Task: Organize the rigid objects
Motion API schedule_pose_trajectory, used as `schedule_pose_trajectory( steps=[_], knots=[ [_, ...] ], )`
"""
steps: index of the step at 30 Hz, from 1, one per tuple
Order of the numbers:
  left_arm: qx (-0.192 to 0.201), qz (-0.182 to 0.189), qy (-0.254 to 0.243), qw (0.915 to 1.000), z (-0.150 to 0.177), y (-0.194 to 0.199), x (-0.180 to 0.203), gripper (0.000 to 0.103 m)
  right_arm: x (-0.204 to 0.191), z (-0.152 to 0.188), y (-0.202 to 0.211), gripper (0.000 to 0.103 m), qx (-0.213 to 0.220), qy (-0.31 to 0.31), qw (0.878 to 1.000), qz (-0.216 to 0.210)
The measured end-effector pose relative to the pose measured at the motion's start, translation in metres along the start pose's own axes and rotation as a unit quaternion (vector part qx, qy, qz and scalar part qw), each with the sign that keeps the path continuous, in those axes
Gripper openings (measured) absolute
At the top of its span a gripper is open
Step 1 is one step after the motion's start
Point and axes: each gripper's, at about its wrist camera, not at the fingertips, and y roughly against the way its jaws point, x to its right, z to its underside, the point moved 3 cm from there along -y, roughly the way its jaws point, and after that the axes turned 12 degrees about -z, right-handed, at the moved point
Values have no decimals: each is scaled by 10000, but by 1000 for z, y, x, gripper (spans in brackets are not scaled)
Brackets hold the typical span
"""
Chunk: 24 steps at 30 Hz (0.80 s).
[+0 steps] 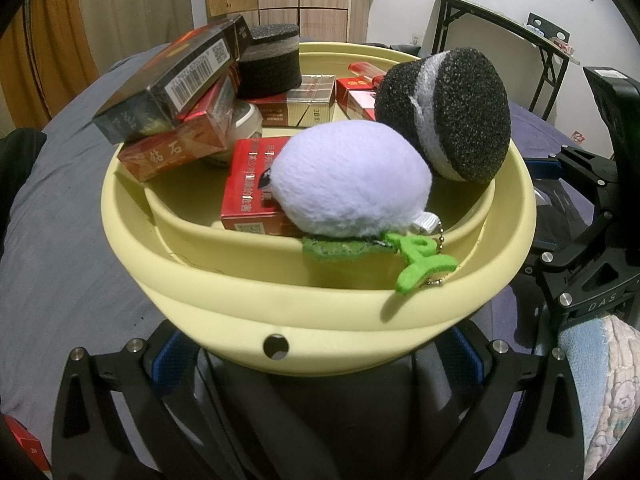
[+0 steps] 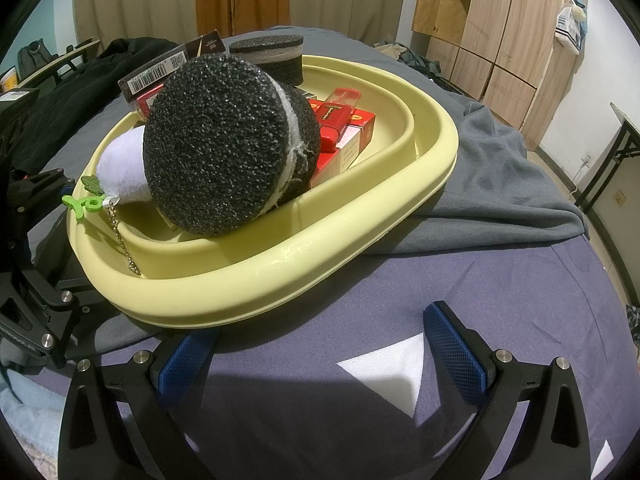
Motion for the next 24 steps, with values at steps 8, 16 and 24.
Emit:
schedule_pose_trajectory(
  steps=[8, 16, 24],
  knots=[
    [-2, 0, -1, 10000, -1, -1, 1, 103, 0, 0, 0, 103, 0, 1, 10000, 1],
    [-2, 5, 2, 10000, 0, 1, 0, 103, -1, 0, 0, 103, 2, 18, 10000, 22],
    [-1, 7, 3, 10000, 0, 0, 0, 103, 0, 0, 1, 103, 2, 8, 10000, 2]
  ],
)
